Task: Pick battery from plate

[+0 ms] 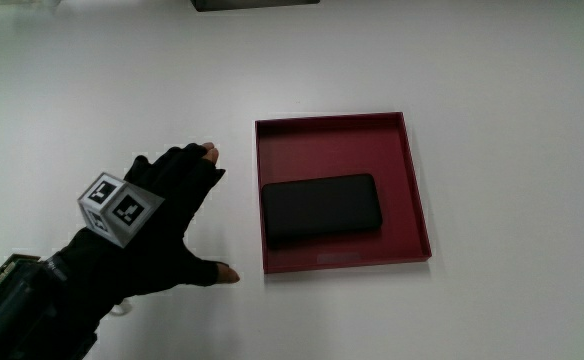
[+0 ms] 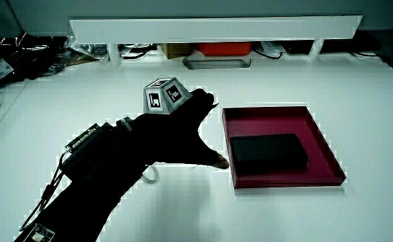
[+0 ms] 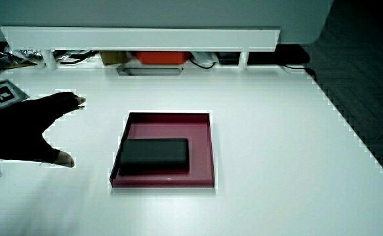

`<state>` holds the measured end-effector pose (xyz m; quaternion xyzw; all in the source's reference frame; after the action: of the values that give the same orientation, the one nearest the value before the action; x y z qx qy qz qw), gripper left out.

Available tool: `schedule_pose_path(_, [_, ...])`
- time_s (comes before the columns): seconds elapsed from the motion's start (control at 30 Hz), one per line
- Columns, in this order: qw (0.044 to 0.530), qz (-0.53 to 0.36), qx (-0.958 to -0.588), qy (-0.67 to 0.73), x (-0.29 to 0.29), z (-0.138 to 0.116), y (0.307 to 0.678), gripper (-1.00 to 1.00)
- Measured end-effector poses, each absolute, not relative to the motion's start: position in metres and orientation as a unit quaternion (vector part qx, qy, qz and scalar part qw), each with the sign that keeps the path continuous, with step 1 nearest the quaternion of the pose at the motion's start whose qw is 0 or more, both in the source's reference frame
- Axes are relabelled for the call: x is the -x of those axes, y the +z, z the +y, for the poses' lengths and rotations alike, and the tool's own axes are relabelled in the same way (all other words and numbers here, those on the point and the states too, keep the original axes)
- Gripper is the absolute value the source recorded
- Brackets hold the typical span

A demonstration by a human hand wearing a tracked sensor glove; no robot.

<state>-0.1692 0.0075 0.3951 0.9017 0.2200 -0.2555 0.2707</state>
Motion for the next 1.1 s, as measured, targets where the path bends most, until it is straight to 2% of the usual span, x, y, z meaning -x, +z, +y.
schedule_pose_path(0.1, [0.274, 0.22, -0.89, -0.29, 0.162, 0.003, 0.406, 0.0])
schedule_pose_path(0.13, [0.247, 0.243, -0.898, -0.27, 0.157, 0.001, 0.402, 0.0])
schedule_pose_path(0.17, [0.252, 0.237, -0.879, -0.328, 0.156, 0.0, 0.416, 0.0])
schedule_pose_path(0.2, [0.239, 0.25, -0.884, -0.314, 0.15, -0.002, 0.416, 0.0])
schedule_pose_path(0.23, [0.266, 0.229, -0.879, -0.322, 0.146, -0.002, 0.421, 0.0])
schedule_pose_path(0.3, [0.25, 0.237, -0.867, -0.36, 0.136, -0.004, 0.429, 0.0])
schedule_pose_path(0.33, [0.252, 0.246, -0.888, -0.296, 0.129, -0.006, 0.42, 0.0])
schedule_pose_path(0.37, [0.272, 0.225, -0.882, -0.312, 0.126, -0.006, 0.429, 0.0])
schedule_pose_path(0.4, [0.264, 0.237, -0.888, -0.291, 0.121, -0.008, 0.427, 0.0])
schedule_pose_path(0.5, [0.279, 0.22, -0.897, -0.261, 0.11, -0.016, 0.426, 0.0])
schedule_pose_path(0.67, [0.301, 0.204, -0.891, -0.273, 0.095, -0.025, 0.438, 0.0])
schedule_pose_path(0.7, [0.291, 0.216, -0.893, -0.266, 0.091, -0.026, 0.439, 0.0])
schedule_pose_path(0.9, [0.319, 0.198, -0.896, -0.236, 0.071, -0.027, 0.458, 0.0])
schedule_pose_path(1.1, [0.323, 0.189, -0.901, -0.219, 0.058, -0.028, 0.475, 0.0])
